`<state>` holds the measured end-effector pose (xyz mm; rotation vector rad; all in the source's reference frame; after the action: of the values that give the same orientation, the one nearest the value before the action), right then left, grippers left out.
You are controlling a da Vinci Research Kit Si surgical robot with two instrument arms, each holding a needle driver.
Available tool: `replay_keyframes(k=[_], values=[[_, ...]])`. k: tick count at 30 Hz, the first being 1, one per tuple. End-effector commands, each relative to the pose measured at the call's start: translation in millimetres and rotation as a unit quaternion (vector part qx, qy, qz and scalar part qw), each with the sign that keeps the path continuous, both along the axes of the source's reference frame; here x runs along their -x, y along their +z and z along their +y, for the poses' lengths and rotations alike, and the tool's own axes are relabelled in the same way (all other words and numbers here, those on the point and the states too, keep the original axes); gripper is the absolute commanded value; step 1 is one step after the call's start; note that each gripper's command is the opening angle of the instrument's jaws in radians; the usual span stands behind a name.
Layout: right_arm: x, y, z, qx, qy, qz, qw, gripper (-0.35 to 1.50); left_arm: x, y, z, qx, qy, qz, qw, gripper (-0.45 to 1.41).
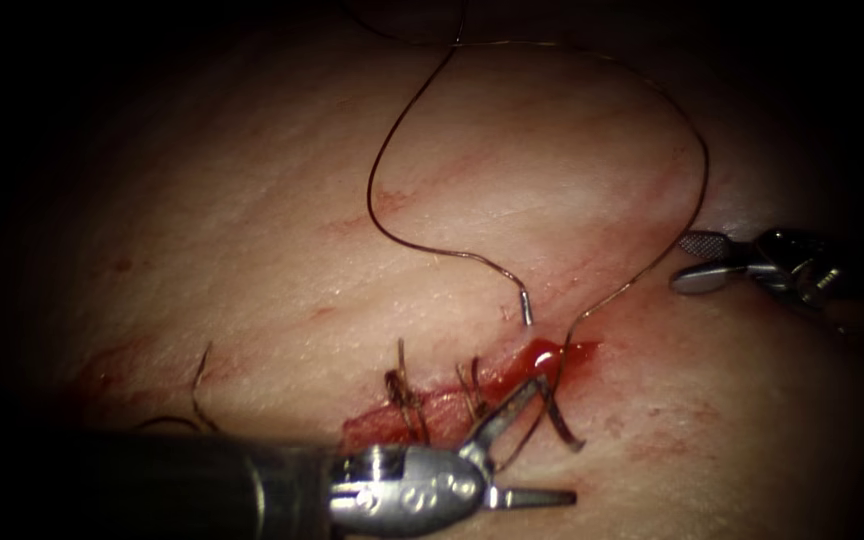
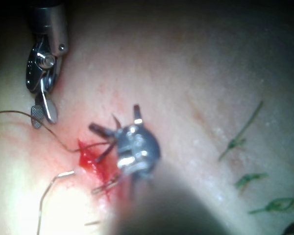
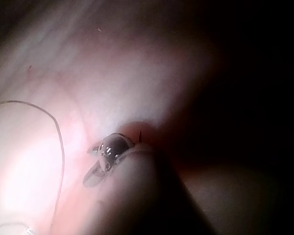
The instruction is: Wound Closure
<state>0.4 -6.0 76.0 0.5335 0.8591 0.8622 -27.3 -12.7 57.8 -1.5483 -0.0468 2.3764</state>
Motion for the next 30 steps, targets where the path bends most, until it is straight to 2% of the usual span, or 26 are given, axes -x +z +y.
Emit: replay_keyframes(k=[1,6,11,19,30], values=[[-0.7,0.8,-0.5,0.0,0.0,0.001,1.0,1.48,0.9,1.4,-0.7,0.0,0.006,0.001,1.0,0.81],[-0.7,1.1,-1.2,-0.002,0.003,0.001,1.0,1.48,1.6,3.6,-0.8,0.008,0.015,-0.005,1.0,0.79],[-0.8,1.6,-1.7,-0.003,0.007,0.0,1.0,1.48,1.3,4.6,0.0,0.012,0.021,-0.008,1.0,0.57],[-1.1,1.7,-1.7,-0.005,0.01,-0.001,1.0,1.48,1.3,8.1,-0.4,-0.008,0.019,-0.01,1.0,0.56],[-1.1,1.7,-2.0,-0.01,0.013,-0.001,1.0,1.48,2.1,9.5,-0.7,-0.015,0.019,-0.008,1.0,0.54]])
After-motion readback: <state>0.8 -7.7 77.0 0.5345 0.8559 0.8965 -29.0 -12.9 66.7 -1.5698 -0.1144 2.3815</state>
